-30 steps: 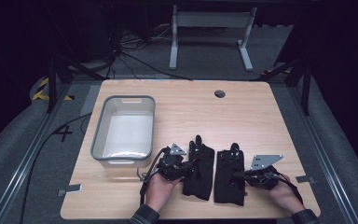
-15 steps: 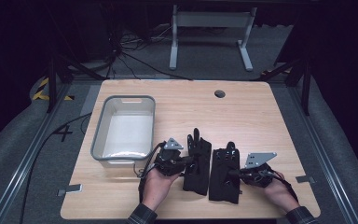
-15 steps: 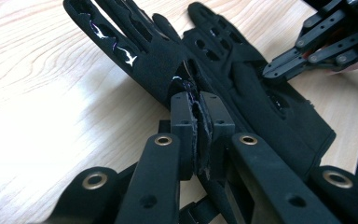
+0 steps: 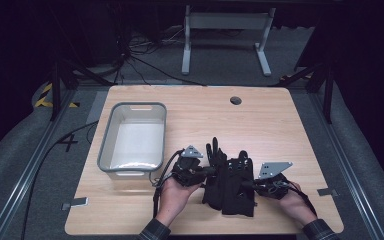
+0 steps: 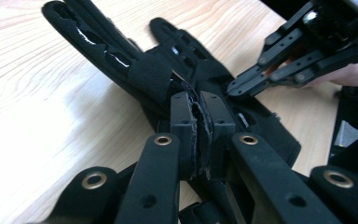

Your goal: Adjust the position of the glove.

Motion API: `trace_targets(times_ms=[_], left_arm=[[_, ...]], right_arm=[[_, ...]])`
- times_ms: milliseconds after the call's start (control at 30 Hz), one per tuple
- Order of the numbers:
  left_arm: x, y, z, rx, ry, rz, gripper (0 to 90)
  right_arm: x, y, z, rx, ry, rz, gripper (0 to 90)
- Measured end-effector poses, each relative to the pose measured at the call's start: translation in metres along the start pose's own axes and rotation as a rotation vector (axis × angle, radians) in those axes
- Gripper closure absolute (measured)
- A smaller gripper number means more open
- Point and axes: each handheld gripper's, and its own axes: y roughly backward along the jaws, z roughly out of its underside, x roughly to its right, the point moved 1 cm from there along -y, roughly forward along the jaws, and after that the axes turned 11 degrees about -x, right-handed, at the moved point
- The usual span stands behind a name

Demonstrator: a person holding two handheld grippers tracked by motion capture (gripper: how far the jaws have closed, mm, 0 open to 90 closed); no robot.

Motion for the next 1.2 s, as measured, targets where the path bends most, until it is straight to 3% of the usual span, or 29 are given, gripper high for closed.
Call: trace_targets(times_ms=[300, 600, 833, 1200], left_arm=[[0.008, -0.009, -0.010, 0.001, -0.024, 0.046, 84.8], [0.016, -0.028, -0.019, -0.026, -0.056, 0.073, 84.4], [0.022, -0.039, -0.024, -0.030, -0.076, 0.098, 81.7], [0.028, -0.042, -0.034, -0.015, -0.107, 0.121, 76.3]], right_arm=[[-0.001, -0.004, -0.005, 0.002, 0.005, -0.006, 90.0], [-0.001, -0.005, -0.006, 0.005, 0.003, -0.018, 90.0], [0.008, 0.012, 0.004, 0.036, -0.038, 0.006, 90.0], [0.018, 0.028, 0.019, 0.046, -0.080, 0.039, 90.0]])
